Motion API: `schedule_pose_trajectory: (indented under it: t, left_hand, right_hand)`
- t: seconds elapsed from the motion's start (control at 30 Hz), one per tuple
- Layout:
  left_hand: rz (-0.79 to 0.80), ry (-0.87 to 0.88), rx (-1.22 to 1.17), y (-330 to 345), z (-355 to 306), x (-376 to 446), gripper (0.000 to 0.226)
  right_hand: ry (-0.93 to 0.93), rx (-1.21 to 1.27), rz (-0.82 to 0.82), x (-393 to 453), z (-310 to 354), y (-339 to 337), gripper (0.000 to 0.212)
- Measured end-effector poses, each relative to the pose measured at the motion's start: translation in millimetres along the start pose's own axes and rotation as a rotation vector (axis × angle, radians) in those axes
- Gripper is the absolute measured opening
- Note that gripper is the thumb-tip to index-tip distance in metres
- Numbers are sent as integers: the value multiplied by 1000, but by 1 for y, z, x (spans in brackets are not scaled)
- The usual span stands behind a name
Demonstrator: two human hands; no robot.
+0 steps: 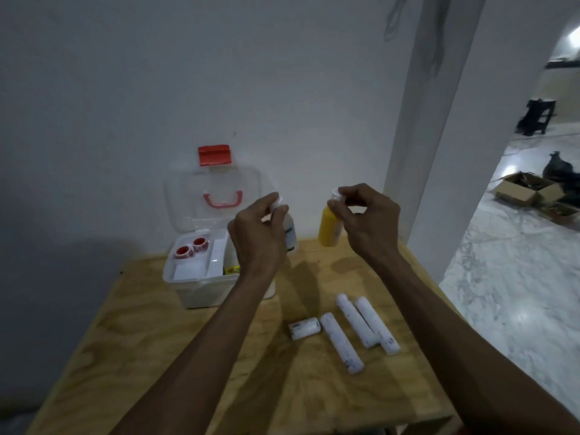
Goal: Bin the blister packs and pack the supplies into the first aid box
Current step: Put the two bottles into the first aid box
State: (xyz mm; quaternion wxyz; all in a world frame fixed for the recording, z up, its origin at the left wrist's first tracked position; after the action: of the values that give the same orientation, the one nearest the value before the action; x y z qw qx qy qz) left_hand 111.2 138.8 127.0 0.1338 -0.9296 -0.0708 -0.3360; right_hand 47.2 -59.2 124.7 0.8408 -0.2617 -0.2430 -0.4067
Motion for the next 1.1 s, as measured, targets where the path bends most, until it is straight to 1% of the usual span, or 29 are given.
schedule_pose_trajectory:
  t: [0.17, 0.3, 0.5, 0.7, 0.93, 1.1]
  left_hand:
    - [-60, -36, 36, -54, 15, 36, 27]
    - [-53, -76, 55, -70, 37, 52, 29]
    - [25, -69, 32, -47, 68, 59, 26]
    - [132, -59, 19, -17, 90, 57, 24]
    - [276, -68, 44, 3, 107, 54, 23]
    - [379, -90, 50, 9, 117, 52, 22]
  right_hand:
    - [-19, 87, 53, -4, 38, 37, 14]
    - [-16, 117, 109, -17, 48, 73, 16]
    - [-11, 112, 160, -33, 38, 107, 11]
    - [-20, 76, 200, -45, 19, 122, 9]
    - [-72, 44, 265, -55, 10, 133, 10]
    - [-63, 30, 313, -59, 1, 138, 14]
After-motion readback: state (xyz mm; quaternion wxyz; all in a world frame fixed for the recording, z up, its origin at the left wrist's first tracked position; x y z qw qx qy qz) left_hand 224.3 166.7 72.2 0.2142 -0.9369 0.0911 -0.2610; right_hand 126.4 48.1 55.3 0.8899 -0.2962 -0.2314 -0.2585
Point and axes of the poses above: each hand's wrist, its own x-axis towards the middle knuckle, its own y-axis out of the palm, z = x × y, the point moved 6 cm from there along x, towards the middle knuckle, and after that the axes turned 4 degrees about y, right-handed, at the moved point
